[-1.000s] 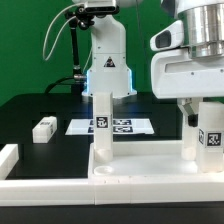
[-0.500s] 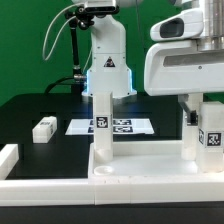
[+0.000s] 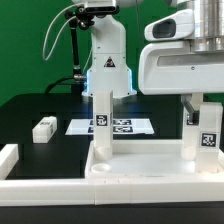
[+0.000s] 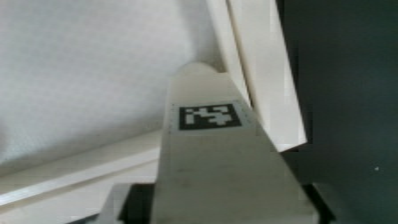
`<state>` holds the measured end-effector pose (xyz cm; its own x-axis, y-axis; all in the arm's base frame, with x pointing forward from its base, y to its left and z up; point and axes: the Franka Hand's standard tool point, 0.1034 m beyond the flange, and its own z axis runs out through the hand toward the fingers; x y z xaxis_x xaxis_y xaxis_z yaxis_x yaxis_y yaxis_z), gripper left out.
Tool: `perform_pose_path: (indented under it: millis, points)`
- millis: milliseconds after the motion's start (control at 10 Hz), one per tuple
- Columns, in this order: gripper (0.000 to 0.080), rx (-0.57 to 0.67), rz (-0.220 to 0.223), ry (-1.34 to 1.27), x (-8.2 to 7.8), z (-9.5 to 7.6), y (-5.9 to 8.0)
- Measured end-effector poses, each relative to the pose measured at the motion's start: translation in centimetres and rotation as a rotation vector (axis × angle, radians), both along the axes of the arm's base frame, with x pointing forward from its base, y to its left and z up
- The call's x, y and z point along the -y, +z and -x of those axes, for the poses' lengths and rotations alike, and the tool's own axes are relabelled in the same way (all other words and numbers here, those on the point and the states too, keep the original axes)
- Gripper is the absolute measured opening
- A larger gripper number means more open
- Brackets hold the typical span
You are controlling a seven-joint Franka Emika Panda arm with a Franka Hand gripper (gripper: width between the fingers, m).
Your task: Assemble desk
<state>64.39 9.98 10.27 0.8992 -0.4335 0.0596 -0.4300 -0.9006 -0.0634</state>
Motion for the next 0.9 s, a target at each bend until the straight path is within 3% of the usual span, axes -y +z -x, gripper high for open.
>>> perform_pose_path:
  millis: [300,600,700,800,900]
  points:
    - [0.0294,-0.031,0.036,-0.297,2.8,0.0,0.0]
    - [0.0297,-0.03,0.04,-0.313,3.2,0.1,0.0]
    - [0.0384,-0.031,0.04,-0.314,3.2,0.1,0.0]
    - [0.0384,-0.031,0.039,-0.314,3.2,0.1,0.0]
    - [0.0566,-0.03,0.036,-0.31,3.4,0.0,0.4]
